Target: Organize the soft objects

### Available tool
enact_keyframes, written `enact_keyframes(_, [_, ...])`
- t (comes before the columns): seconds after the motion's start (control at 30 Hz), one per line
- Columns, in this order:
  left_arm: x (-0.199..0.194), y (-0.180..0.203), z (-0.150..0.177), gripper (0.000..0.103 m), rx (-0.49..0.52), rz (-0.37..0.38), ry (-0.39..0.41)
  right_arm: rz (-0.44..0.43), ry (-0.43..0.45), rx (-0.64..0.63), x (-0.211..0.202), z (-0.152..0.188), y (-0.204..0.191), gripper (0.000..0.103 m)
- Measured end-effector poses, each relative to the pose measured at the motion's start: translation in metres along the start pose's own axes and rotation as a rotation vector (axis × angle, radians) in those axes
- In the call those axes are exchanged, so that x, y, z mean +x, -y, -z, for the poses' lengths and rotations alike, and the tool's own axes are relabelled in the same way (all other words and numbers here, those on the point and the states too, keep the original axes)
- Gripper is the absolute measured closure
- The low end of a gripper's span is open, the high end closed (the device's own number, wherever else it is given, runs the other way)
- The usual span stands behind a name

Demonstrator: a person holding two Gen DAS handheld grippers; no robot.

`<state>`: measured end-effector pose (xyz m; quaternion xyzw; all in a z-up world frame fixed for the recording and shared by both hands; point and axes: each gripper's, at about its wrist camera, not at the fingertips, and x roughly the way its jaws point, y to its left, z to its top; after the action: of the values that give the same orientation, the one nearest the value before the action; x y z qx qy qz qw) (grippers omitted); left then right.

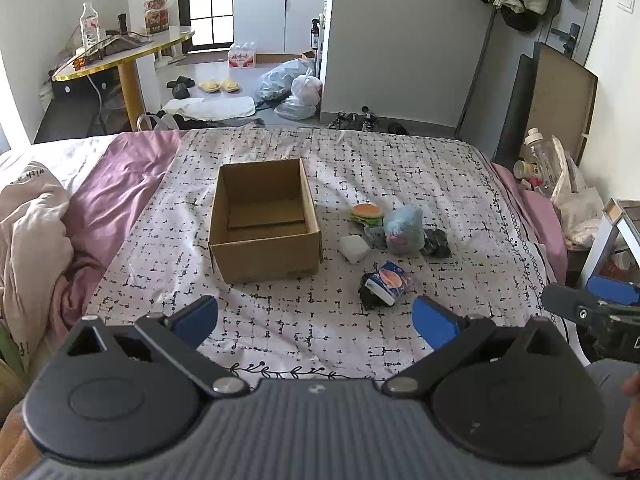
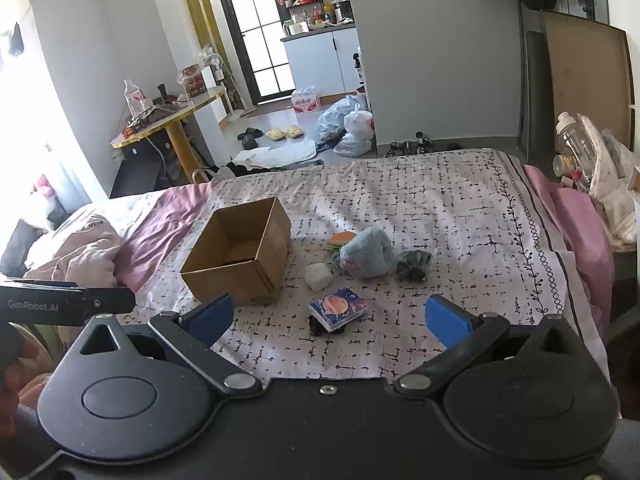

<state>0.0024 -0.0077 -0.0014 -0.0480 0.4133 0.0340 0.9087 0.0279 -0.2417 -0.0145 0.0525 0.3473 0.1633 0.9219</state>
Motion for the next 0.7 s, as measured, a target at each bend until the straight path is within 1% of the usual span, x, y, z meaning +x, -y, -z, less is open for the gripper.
enact_keyframes(0.17, [-0.003, -0.001, -0.001, 0.0, -0.008, 0.007, 0.012, 0.001, -0.005, -0.005, 0.0, 0.002, -0.001, 0.0])
enact_keyframes(0.33, [-0.009, 0.004, -0.001, 0.0, 0.024, 0.009, 0.031, 0.005, -0.009, -0.008, 0.001, 0.002, 0.0, 0.0])
enact_keyframes(0.5, [-0.011, 0.008, -0.004, 0.0, 0.025, 0.021, 0.043, 0.006, -0.014, -0.013, 0.002, 0.002, -0.001, 0.0])
enact_keyframes(0.7, [-0.009, 0.003, -0.009, 0.0, 0.012, 0.024, 0.043, 0.005, -0.017, -0.007, 0.004, 0.004, -0.002, 0.0])
